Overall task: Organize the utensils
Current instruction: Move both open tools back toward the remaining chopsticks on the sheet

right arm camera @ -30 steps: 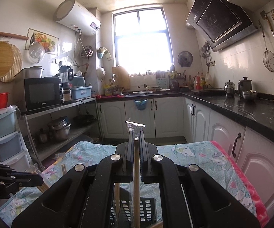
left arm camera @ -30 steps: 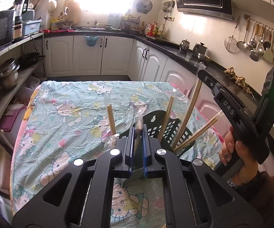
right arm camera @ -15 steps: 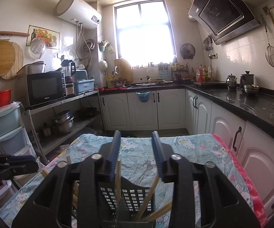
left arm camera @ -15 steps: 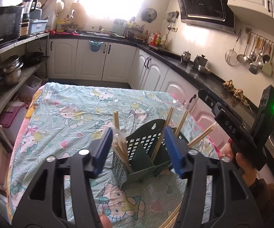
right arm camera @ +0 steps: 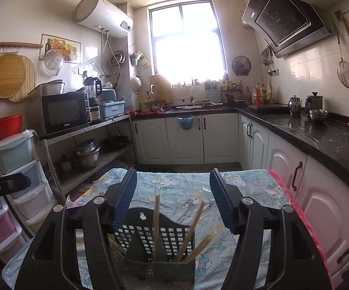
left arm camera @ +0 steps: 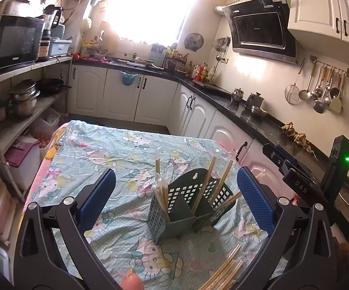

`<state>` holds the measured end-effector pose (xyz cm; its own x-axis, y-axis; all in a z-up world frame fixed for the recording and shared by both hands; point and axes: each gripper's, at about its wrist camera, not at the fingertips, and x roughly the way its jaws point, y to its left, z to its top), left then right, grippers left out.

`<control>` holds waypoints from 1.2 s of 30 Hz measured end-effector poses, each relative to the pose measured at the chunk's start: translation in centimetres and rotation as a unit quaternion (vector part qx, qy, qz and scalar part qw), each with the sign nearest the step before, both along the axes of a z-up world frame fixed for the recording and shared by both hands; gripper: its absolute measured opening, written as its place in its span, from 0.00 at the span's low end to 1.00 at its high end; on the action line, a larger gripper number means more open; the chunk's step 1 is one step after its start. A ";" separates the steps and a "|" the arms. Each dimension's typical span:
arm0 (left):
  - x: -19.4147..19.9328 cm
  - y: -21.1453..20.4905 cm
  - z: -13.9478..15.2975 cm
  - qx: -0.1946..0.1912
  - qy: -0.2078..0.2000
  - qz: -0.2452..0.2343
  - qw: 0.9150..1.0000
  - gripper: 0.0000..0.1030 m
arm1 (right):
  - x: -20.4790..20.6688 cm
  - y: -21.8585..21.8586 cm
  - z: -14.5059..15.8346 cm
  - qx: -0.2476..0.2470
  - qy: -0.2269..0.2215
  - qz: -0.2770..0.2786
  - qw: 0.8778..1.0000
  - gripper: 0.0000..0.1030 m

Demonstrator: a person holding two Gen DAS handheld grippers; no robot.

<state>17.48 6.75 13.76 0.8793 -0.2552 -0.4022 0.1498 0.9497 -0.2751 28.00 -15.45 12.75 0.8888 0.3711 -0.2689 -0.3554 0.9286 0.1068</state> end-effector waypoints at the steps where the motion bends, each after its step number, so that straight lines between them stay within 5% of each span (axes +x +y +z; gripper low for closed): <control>1: -0.3 0.1 0.0 0.000 -0.001 0.001 1.000 0.90 | -0.2 -0.1 0.0 0.000 0.001 0.001 1.000 0.61; 19: -4.9 -0.2 -1.7 -0.004 0.001 -0.007 1.000 0.90 | -4.2 -1.2 -0.6 -0.010 0.023 0.005 1.000 0.63; 36: -6.7 -1.9 -6.1 0.017 0.056 -0.035 0.998 0.90 | -6.4 -2.3 -3.0 -0.024 0.055 0.003 0.998 0.63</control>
